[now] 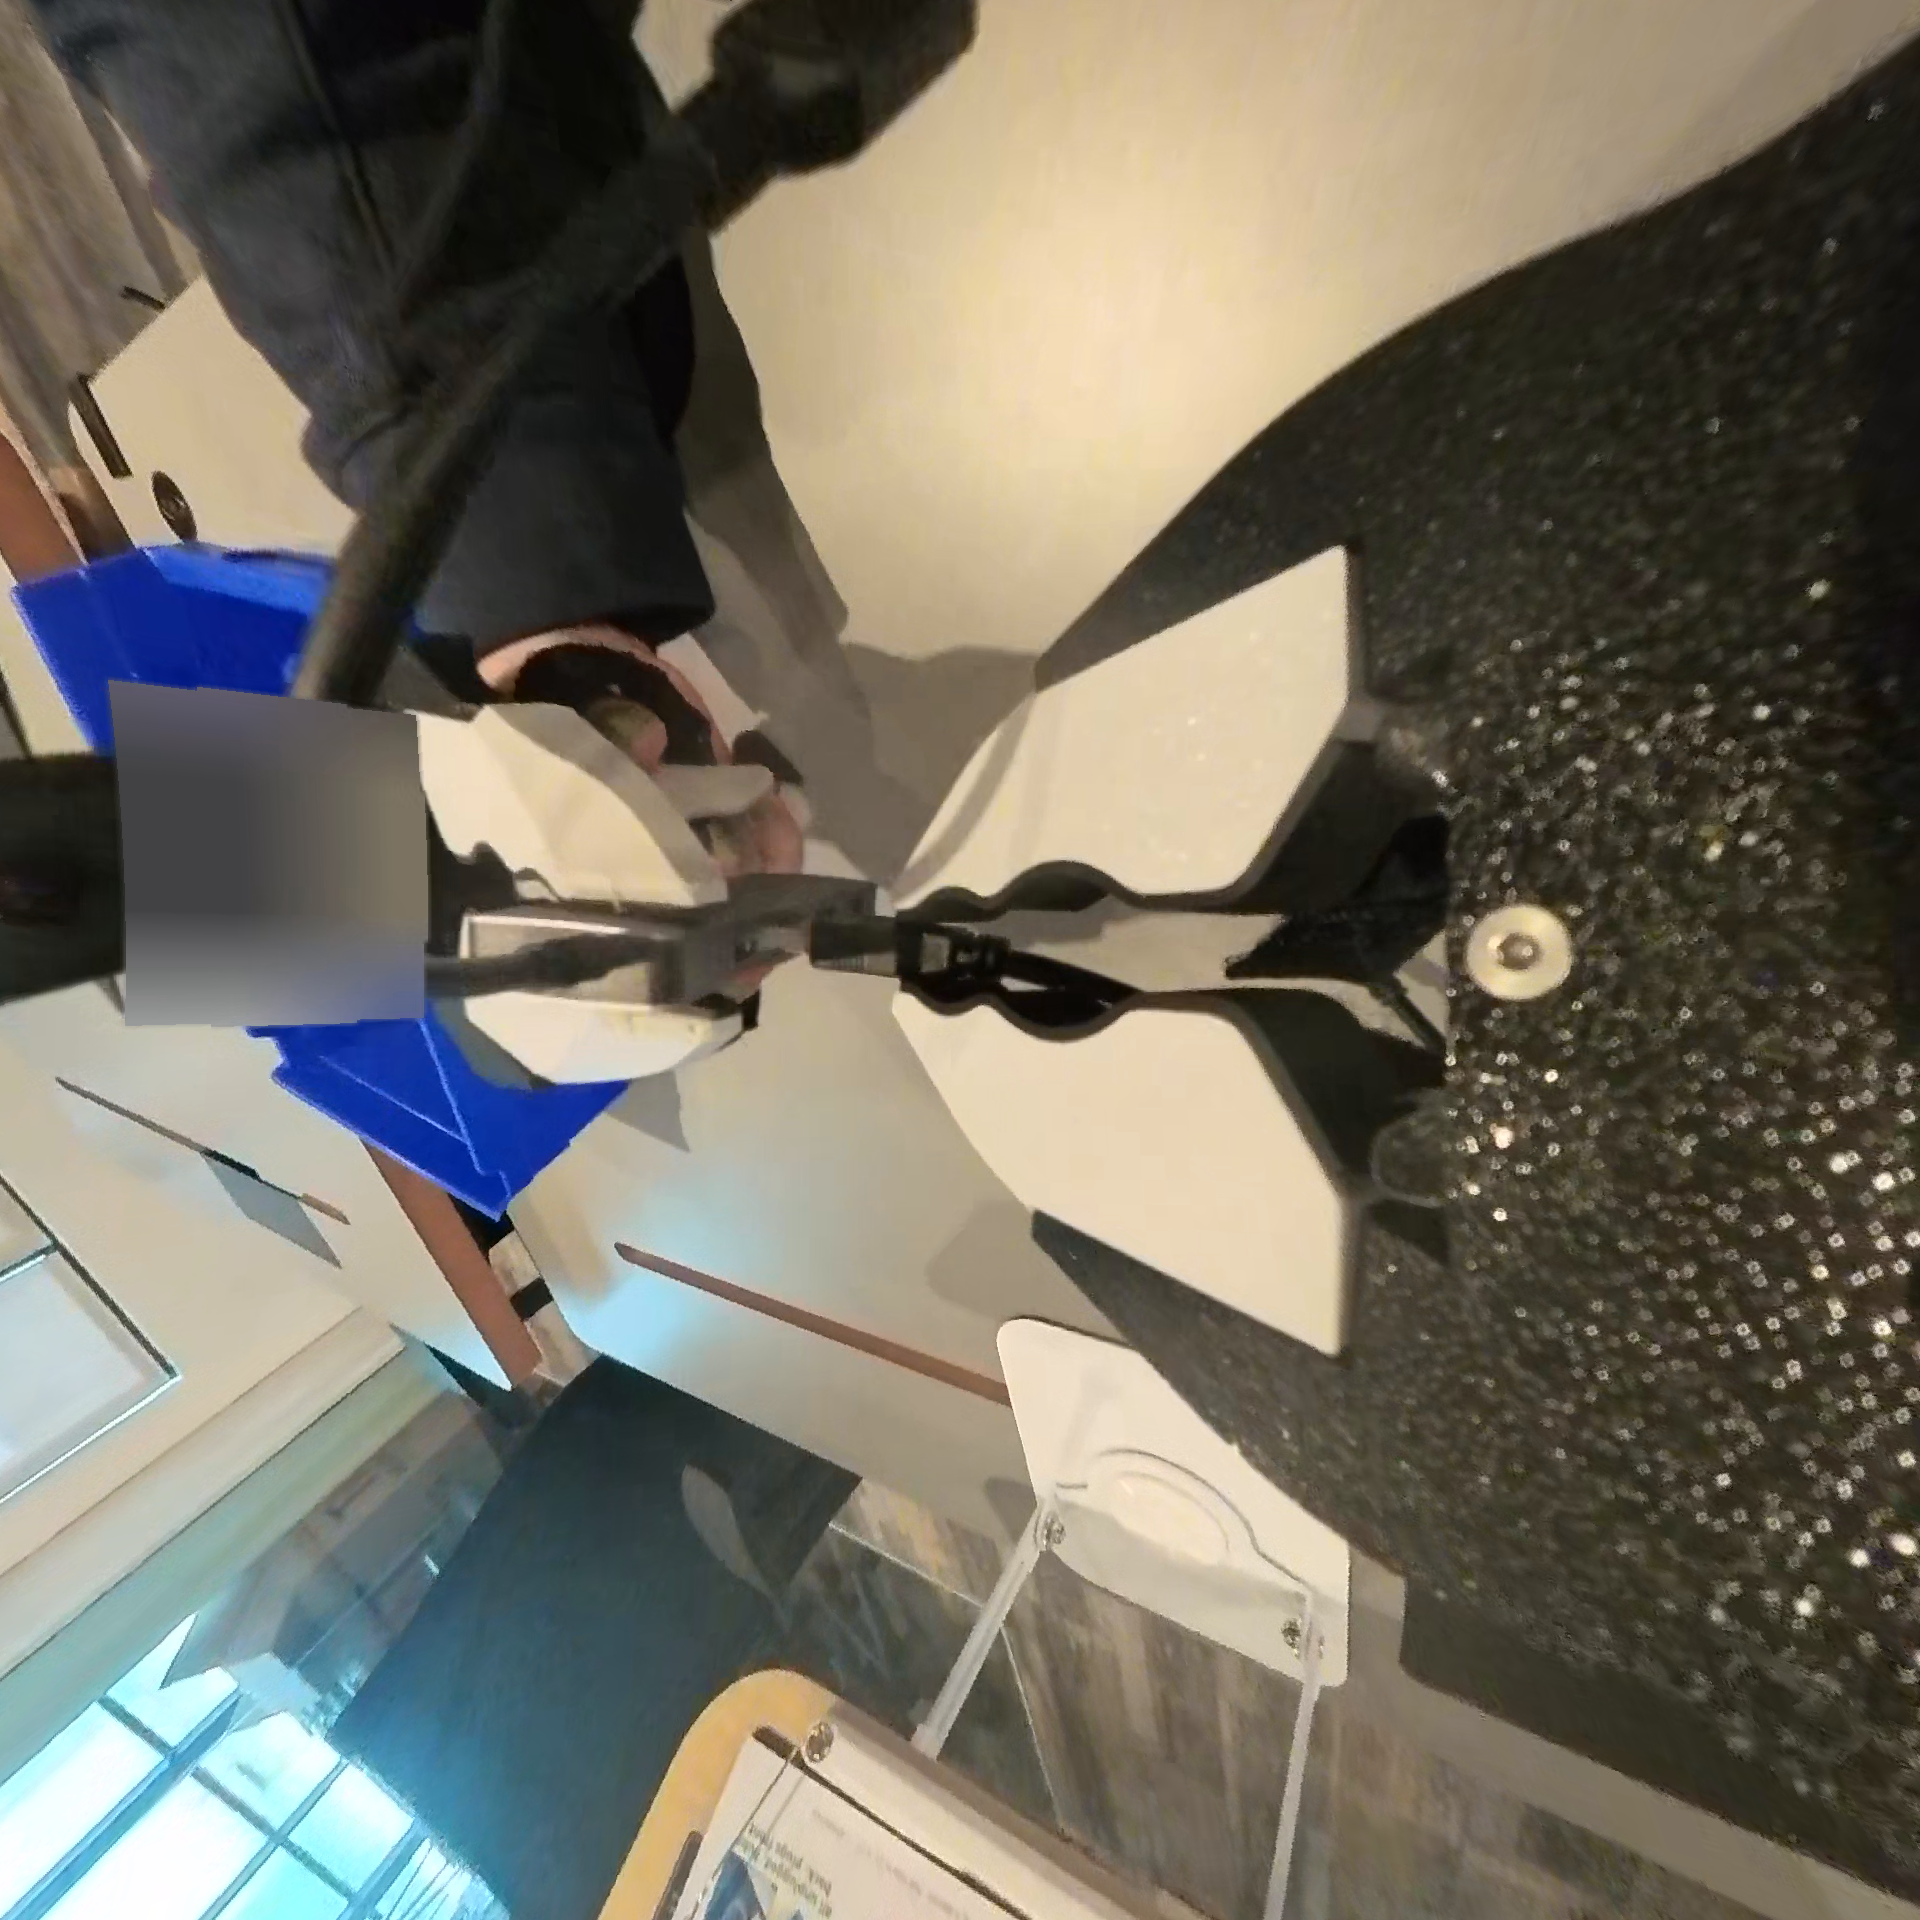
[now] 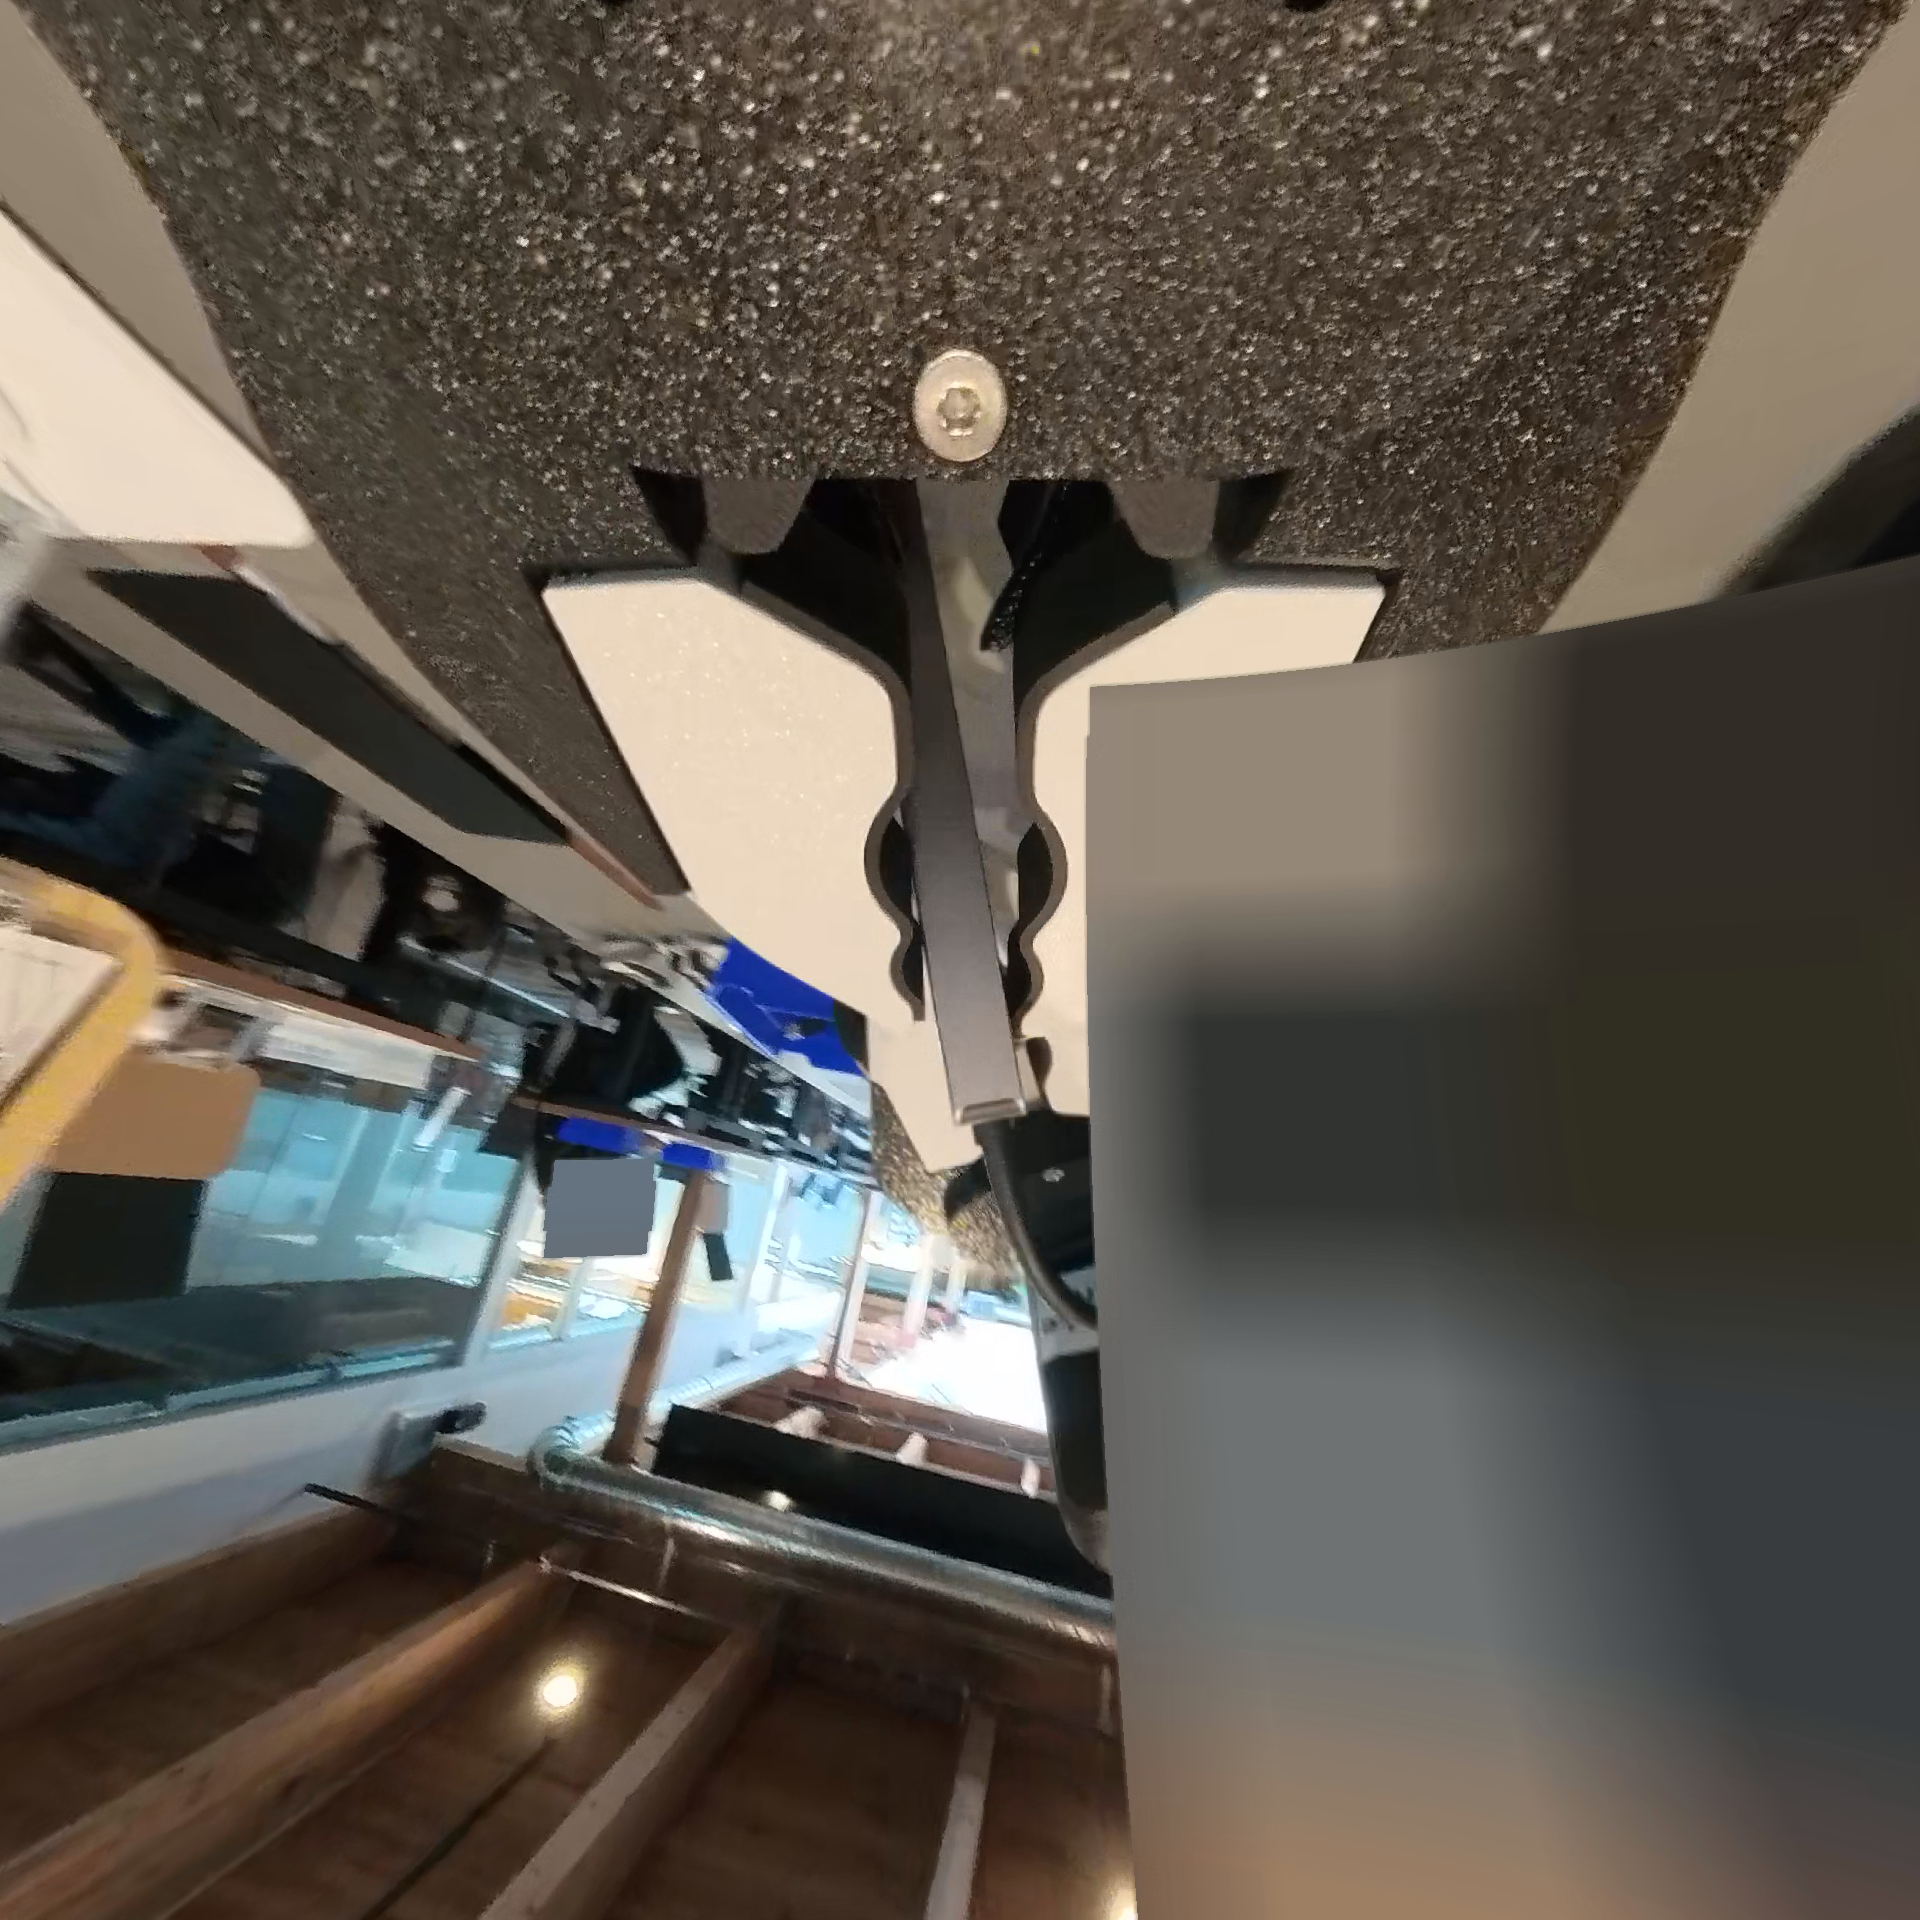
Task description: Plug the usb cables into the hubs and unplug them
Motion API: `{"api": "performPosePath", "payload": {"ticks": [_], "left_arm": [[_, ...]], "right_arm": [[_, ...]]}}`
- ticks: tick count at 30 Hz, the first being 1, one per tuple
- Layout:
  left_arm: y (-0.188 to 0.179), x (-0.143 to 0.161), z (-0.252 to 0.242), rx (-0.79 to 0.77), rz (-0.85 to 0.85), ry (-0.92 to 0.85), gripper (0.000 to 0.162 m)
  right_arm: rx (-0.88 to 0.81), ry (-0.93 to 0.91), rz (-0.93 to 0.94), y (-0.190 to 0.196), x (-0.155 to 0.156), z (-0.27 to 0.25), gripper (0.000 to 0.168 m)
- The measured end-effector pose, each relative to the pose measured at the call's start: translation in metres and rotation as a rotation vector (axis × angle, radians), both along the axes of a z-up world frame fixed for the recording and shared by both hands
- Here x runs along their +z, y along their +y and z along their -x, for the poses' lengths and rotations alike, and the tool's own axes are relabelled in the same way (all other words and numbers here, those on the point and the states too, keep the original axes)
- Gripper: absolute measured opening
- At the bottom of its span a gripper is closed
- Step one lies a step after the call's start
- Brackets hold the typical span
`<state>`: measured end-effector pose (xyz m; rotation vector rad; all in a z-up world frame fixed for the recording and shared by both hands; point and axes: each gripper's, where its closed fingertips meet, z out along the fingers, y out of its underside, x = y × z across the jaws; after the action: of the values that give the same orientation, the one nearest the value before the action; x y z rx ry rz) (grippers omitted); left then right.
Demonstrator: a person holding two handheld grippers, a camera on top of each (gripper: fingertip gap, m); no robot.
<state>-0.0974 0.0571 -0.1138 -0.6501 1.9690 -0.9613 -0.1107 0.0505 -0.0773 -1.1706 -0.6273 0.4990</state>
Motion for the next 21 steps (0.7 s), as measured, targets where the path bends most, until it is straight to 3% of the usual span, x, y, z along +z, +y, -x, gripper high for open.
{"api": "performPosePath", "payload": {"ticks": [1,7,13,21], "left_arm": [[0.001,-0.001,-0.001,0.002,0.002,0.000,0.009],[0.015,-0.002,-0.003,0.061,-0.051,-0.014,0.008],[0.024,-0.002,-0.001,0.078,-0.049,0.007,0.008],[0.020,-0.009,-0.001,0.056,-0.070,0.036,0.008]], "right_arm": [[-0.018,-0.017,-0.005,0.000,-0.001,0.000,0.015],[-0.118,-0.073,0.005,0.003,-0.004,-0.013,0.024],[-0.272,-0.292,0.034,0.007,-0.021,-0.024,0.031],[-0.296,-0.387,0.076,0.011,-0.033,-0.022,0.015]]}}
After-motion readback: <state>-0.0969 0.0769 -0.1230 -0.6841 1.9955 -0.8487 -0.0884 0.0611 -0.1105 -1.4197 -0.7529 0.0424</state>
